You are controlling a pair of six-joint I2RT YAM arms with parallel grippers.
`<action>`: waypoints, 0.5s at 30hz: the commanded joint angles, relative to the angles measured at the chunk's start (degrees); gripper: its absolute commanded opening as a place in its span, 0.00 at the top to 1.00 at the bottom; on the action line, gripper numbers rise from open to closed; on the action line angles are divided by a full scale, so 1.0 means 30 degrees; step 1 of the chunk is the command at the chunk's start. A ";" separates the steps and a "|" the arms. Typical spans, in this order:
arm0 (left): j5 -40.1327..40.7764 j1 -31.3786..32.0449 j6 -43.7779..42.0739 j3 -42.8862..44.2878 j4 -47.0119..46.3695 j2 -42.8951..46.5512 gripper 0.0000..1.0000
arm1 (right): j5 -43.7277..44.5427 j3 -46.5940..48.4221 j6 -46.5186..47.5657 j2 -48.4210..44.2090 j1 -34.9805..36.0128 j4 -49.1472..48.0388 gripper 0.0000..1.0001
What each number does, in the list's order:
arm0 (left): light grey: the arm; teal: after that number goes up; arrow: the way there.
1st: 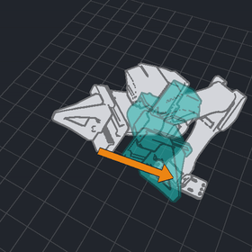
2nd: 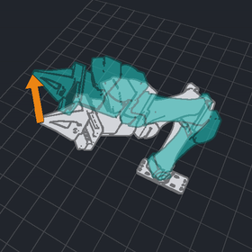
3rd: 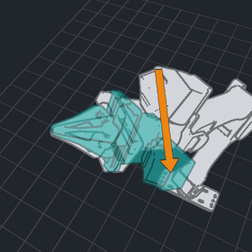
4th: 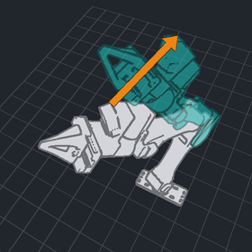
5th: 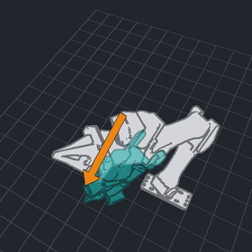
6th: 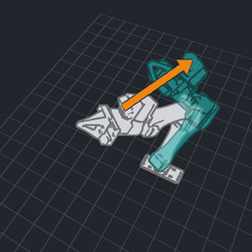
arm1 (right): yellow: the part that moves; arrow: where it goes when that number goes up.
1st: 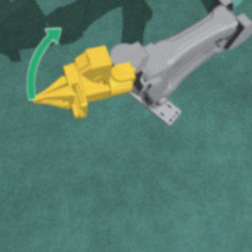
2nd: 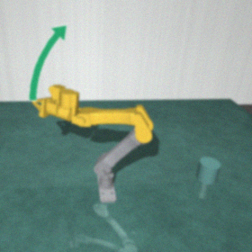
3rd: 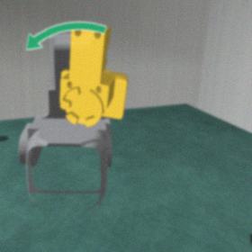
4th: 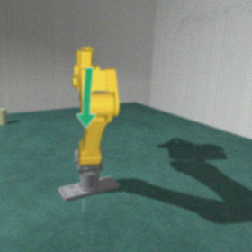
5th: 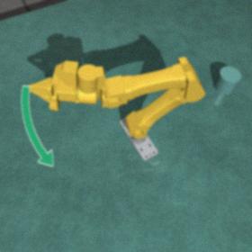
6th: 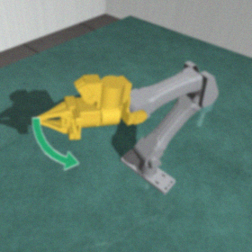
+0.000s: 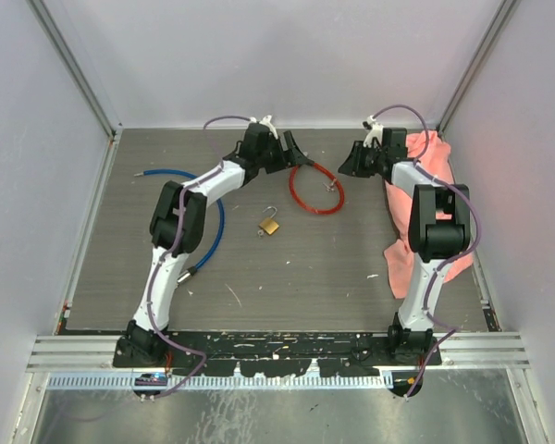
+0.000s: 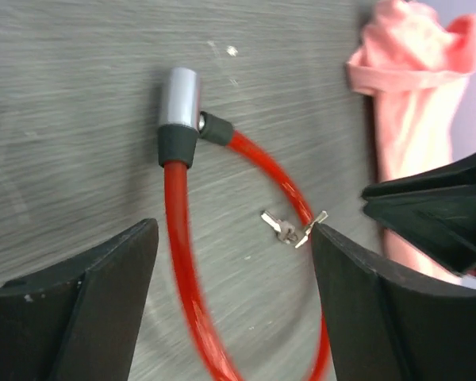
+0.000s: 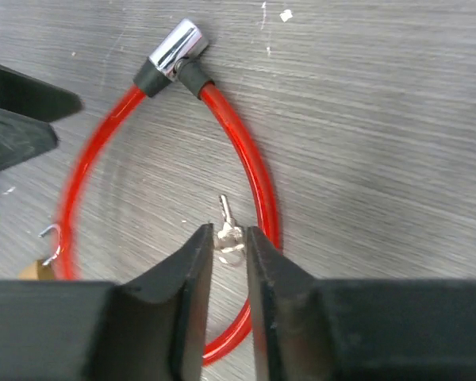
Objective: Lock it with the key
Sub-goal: Place the lock at the center of the board.
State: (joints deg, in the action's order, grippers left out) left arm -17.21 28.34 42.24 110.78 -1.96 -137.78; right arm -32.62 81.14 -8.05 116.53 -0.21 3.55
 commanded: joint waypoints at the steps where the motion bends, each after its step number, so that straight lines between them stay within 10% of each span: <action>1: 0.3712 -0.0123 -0.5297 0.0062 0.1773 0.4367 0.17 | 0.1691 0.1205 0.2890 -0.1258 -0.0108 0.0996 0.60; 6: 0.6101 -0.0229 -0.8070 -0.4780 0.0985 0.9978 0.03 | 0.1503 0.0190 0.6356 -0.4581 -0.0107 0.2629 0.50; 10: 0.2942 -0.1167 -0.6479 -0.9990 -0.0800 1.5114 0.02 | 0.0190 -0.1008 0.8398 -0.8290 -0.0121 0.4786 0.44; 15: -0.3496 -0.4040 -0.0864 -1.5588 -0.3174 2.0786 0.02 | 0.2590 -0.2777 0.7131 -1.3004 -0.0802 0.4403 0.01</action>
State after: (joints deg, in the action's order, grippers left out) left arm -13.58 22.22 28.23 73.32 -5.08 -83.55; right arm -29.19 74.76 13.72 87.09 -1.02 17.04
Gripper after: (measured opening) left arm 0.983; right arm 0.898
